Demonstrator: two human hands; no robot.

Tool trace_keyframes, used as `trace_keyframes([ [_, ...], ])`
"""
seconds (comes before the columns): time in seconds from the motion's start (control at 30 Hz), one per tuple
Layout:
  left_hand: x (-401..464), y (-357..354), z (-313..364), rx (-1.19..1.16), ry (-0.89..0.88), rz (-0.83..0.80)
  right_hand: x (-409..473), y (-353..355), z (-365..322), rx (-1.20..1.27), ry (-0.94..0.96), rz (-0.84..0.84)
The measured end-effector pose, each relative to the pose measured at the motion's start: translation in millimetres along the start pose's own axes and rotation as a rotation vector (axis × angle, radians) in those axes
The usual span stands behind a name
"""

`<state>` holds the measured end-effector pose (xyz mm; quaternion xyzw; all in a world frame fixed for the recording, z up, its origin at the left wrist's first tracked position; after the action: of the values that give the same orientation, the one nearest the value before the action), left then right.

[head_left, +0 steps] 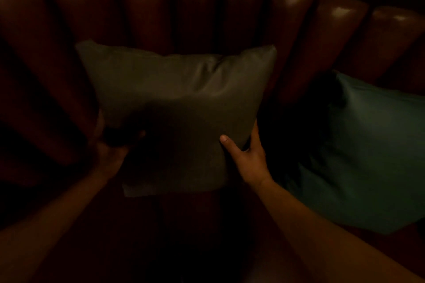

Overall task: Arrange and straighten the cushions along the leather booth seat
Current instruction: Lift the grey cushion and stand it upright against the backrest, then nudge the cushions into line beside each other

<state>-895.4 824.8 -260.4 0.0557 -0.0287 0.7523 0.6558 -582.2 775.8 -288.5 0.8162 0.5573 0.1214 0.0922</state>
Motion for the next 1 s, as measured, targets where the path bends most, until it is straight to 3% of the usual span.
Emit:
trace_keyframes([
  [0.23, 7, 16, -18, 0.266, -0.164, 0.069, 7, -17, -1, -0.067, 0.005, -0.008],
  [0.37, -4, 7, 4, 0.628, -0.555, 0.137, -5, -10, -14, -0.3, 0.152, 0.134],
  [0.47, -23, -28, 32, 0.999, -0.808, -0.018, -6, -19, -19, -0.405, 0.317, 0.063],
  [0.57, -20, -49, 22, 1.252, -0.721, -0.117, 3, -28, -18, -0.385, 0.276, -0.061],
  [0.7, -16, -51, 14, 1.239, -0.7, -0.117, -3, -10, -9, -0.33, 0.227, -0.017],
  [0.9, -29, -54, 9, 1.116, -0.851, -0.095, -81, 58, 83, 0.002, -0.253, 0.575],
  [1.0, -57, -101, 12, 0.862, -0.998, -0.326, -111, 117, 107, -0.171, -0.308, 0.725],
])
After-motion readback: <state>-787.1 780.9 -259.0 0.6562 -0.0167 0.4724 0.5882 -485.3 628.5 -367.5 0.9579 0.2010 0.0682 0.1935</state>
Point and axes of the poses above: each hand's wrist, its own x-axis towards the middle knuckle, its own y-axis out of the back of the hand, z = x × y, the point moved 2 cm from there along x, towards the middle knuckle, and after that the axes turned 4 degrees about -x, right-handed, at the moved point
